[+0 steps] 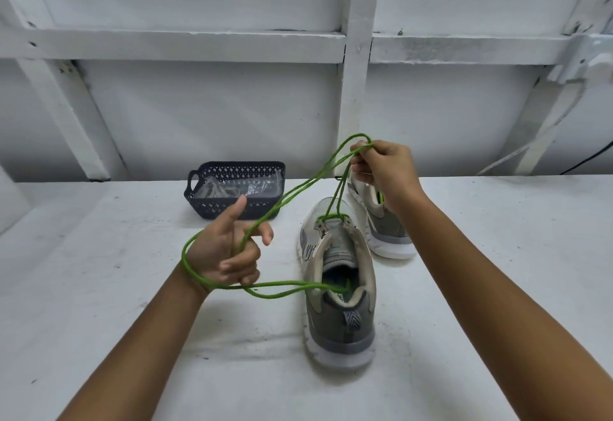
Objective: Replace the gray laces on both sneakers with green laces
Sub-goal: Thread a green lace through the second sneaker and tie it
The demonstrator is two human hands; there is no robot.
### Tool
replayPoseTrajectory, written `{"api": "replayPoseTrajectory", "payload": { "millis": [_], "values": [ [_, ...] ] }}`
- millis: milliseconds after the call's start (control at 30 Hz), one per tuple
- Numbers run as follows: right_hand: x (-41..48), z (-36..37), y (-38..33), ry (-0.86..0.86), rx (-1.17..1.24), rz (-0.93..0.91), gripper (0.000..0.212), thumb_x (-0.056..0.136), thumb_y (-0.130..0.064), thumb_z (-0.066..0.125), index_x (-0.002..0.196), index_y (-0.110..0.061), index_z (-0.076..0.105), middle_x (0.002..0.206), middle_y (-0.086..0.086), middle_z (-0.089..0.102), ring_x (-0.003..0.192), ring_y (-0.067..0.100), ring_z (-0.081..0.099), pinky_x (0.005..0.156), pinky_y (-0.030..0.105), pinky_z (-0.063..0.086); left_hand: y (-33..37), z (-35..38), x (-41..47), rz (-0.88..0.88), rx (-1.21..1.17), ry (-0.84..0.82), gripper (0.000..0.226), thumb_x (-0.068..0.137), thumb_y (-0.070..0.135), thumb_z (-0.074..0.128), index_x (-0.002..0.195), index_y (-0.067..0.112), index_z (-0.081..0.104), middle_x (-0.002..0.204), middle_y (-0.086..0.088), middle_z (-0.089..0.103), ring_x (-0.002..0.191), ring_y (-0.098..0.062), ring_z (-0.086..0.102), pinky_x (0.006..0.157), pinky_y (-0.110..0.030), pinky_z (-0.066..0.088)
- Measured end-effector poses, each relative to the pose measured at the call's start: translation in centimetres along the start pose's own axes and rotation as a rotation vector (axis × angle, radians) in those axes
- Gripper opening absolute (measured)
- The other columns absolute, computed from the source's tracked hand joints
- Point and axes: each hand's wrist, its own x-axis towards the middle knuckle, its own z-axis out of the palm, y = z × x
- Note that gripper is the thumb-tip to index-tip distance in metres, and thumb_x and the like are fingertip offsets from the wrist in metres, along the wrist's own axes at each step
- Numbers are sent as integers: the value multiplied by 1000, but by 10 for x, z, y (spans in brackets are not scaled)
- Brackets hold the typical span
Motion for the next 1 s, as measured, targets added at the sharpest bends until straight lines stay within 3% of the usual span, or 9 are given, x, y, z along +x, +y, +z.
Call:
{"api": "replayPoseTrajectory", "payload": {
  "millis": [67,133,200,267,367,500,633,833,1000],
  "values": [
    [0,0,1,4,1,7,17,96,-8,50,90,-1,64,65,4,57,50,6,52,51,15,48,10,3,-9,-72,108,75,51,100,44,31,109,1,56,40,-1,29,34,-13,18,57,-23,45],
    [-1,0,2,-6,-11,13,17,96,-11,50,92,-1,63,66,4,57,50,5,53,51,15,47,24,12,-15,-196,393,380,44,85,55,58,87,12,67,36,6,32,30,-7,14,40,-14,34],
    [-3,0,2,-31,-67,12,19,97,-15,50,92,-3,64,67,3,58,55,8,55,52,15,48,35,20,-15,-372,736,593,53,63,68,70,73,16,68,37,4,32,31,-7,17,36,-15,27],
    [-5,1,2,-63,-125,0,21,97,-19,50,88,-9,65,69,2,59,59,8,57,53,15,49,42,24,-10,-621,1068,649,52,67,70,64,78,19,70,45,1,40,36,-10,27,38,-18,30],
    [-7,1,0,-102,-157,-19,22,97,-21,51,81,-15,65,67,0,59,55,4,57,57,17,49,46,25,-2,-997,1522,688,28,92,47,50,94,28,71,59,7,53,45,-9,40,47,-17,36],
    [-9,2,1,-166,-203,-24,19,96,-20,53,82,-16,66,67,-2,60,51,1,57,57,17,48,42,24,3,-1148,1697,715,33,90,43,57,118,26,61,86,8,60,77,-9,57,69,-19,46],
    [-11,1,0,-225,-229,-28,15,94,-20,57,85,-15,67,67,-4,62,54,1,59,58,17,50,38,26,10,-1021,1586,713,60,82,44,68,134,36,40,118,8,55,105,-12,56,88,-23,45],
    [-13,2,-1,-305,-263,-59,9,92,-18,59,89,-13,66,73,-1,64,58,-1,61,62,18,52,34,21,28,-444,1431,843,33,95,27,53,128,29,50,128,2,57,113,-8,53,97,-25,42],
    [-16,2,-4,-440,-374,-103,11,92,-20,59,97,-13,67,77,1,65,65,-1,63,64,17,51,34,19,64,-12,1265,918,43,97,17,48,140,21,42,132,4,52,123,-8,47,99,-22,37]
  ]
}}
